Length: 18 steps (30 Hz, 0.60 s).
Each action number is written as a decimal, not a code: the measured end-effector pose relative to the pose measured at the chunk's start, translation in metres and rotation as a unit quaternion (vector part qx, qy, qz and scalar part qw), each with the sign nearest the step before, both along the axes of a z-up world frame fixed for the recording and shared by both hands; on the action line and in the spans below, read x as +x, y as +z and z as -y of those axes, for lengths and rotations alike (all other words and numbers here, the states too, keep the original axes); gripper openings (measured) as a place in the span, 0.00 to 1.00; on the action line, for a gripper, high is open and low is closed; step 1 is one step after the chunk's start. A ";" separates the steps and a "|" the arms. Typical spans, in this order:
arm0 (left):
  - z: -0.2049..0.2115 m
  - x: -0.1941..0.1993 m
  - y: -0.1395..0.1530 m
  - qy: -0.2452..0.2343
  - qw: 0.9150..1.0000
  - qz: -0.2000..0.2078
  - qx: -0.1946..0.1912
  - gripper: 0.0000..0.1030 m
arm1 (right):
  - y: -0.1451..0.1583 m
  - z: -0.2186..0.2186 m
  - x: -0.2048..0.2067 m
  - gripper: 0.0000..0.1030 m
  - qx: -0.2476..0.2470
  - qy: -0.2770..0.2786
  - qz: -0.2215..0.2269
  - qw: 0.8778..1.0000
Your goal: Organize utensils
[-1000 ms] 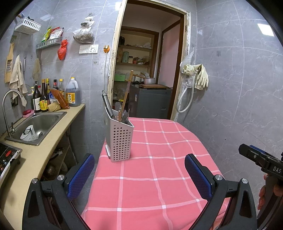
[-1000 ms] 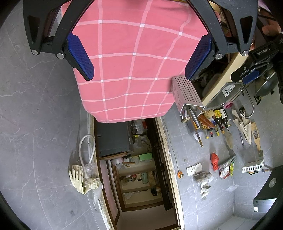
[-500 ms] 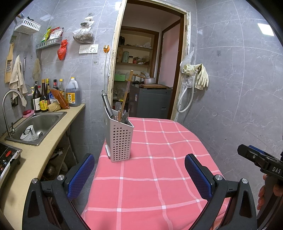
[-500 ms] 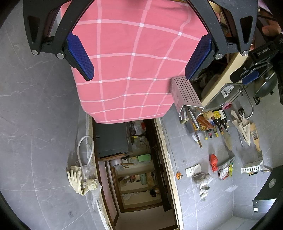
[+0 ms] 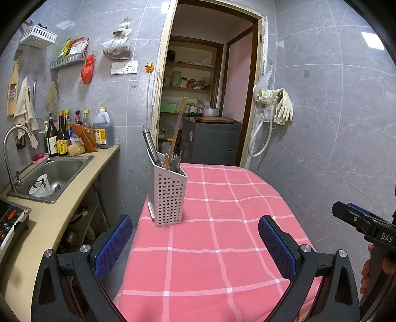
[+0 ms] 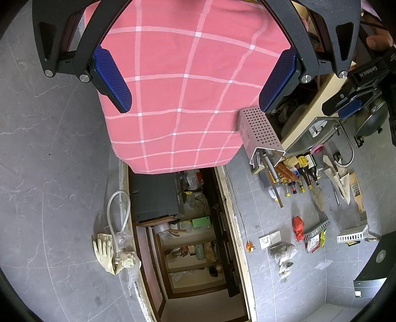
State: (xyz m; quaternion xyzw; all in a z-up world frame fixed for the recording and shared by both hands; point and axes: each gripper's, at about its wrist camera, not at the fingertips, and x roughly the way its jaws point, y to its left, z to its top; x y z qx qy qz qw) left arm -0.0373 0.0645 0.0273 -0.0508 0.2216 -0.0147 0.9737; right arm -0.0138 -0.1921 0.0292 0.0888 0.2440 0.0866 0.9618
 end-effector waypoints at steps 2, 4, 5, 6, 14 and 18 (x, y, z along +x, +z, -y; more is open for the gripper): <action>0.001 0.000 0.000 0.007 1.000 -0.002 0.002 0.99 | 0.000 0.000 0.000 0.98 0.000 0.000 0.000 1.000; 0.000 -0.002 -0.001 0.016 1.000 -0.001 0.006 0.99 | 0.000 0.000 0.000 0.98 0.000 0.000 -0.001 1.000; -0.001 -0.003 -0.002 0.020 1.000 -0.002 0.007 0.99 | 0.000 -0.001 -0.001 0.98 0.000 -0.001 -0.001 1.000; -0.002 -0.004 -0.003 0.021 1.000 -0.004 0.006 0.99 | 0.000 -0.001 -0.001 0.98 0.001 -0.001 -0.001 1.000; -0.009 -0.001 -0.008 0.022 1.000 -0.018 0.000 0.99 | -0.001 -0.003 -0.002 0.98 0.000 0.000 -0.003 1.000; -0.009 0.000 -0.008 0.021 1.000 -0.020 0.001 0.99 | -0.002 -0.005 -0.003 0.98 0.001 0.000 -0.005 1.000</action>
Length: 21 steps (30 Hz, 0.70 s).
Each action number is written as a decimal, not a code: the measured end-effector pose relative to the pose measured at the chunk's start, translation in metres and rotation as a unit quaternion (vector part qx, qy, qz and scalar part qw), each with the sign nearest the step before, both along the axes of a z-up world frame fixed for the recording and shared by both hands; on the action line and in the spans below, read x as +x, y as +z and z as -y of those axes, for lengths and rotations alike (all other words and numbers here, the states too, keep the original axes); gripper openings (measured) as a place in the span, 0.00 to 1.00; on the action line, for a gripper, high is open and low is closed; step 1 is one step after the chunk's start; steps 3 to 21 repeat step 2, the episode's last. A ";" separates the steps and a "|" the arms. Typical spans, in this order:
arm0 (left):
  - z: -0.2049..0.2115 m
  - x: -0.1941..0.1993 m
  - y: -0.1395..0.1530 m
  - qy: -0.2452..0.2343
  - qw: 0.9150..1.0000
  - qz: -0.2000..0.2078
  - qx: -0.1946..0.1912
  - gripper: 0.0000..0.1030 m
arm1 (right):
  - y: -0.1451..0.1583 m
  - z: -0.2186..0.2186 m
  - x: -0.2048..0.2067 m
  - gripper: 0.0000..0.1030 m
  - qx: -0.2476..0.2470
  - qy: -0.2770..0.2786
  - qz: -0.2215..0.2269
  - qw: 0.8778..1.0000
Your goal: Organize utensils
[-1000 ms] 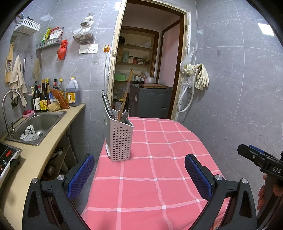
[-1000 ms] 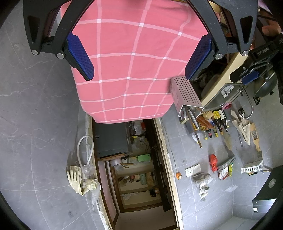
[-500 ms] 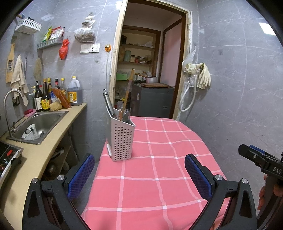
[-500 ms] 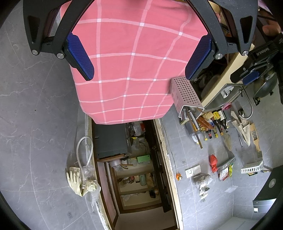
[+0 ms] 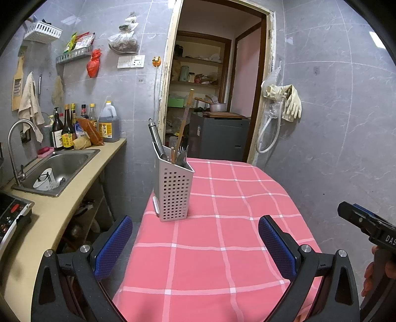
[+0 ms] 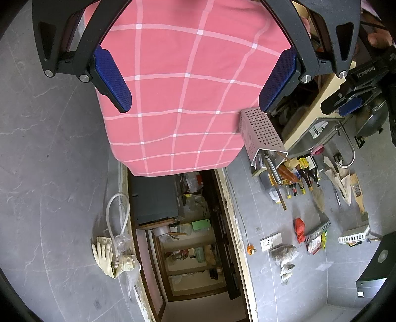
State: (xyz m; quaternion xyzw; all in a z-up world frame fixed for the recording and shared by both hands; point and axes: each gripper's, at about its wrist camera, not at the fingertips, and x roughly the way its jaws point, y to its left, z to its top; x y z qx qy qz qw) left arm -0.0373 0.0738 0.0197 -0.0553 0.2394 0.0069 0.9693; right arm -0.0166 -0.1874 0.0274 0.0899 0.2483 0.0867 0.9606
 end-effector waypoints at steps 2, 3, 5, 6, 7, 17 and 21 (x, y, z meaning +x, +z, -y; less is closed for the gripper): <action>-0.001 -0.001 0.000 0.001 1.000 -0.001 0.000 0.99 | -0.001 -0.001 -0.001 0.98 0.000 0.000 -0.001 1.000; -0.001 -0.001 0.000 0.001 1.000 -0.001 0.000 0.99 | -0.001 -0.001 -0.001 0.98 0.000 0.000 -0.001 1.000; -0.001 -0.001 0.000 0.001 1.000 -0.001 0.000 0.99 | -0.001 -0.001 -0.001 0.98 0.000 0.000 -0.001 1.000; -0.001 -0.001 0.000 0.001 1.000 -0.001 0.000 0.99 | -0.001 -0.001 -0.001 0.98 0.000 0.000 -0.001 1.000; -0.001 -0.001 0.000 0.001 1.000 -0.001 0.000 0.99 | -0.001 -0.001 -0.001 0.98 0.000 0.000 -0.001 1.000; -0.001 -0.001 0.000 0.001 1.000 -0.001 0.000 0.99 | -0.001 -0.001 -0.001 0.98 0.000 0.000 -0.001 1.000; -0.001 -0.001 0.000 0.001 1.000 -0.001 0.000 0.99 | -0.001 -0.001 -0.001 0.98 0.000 0.000 -0.001 1.000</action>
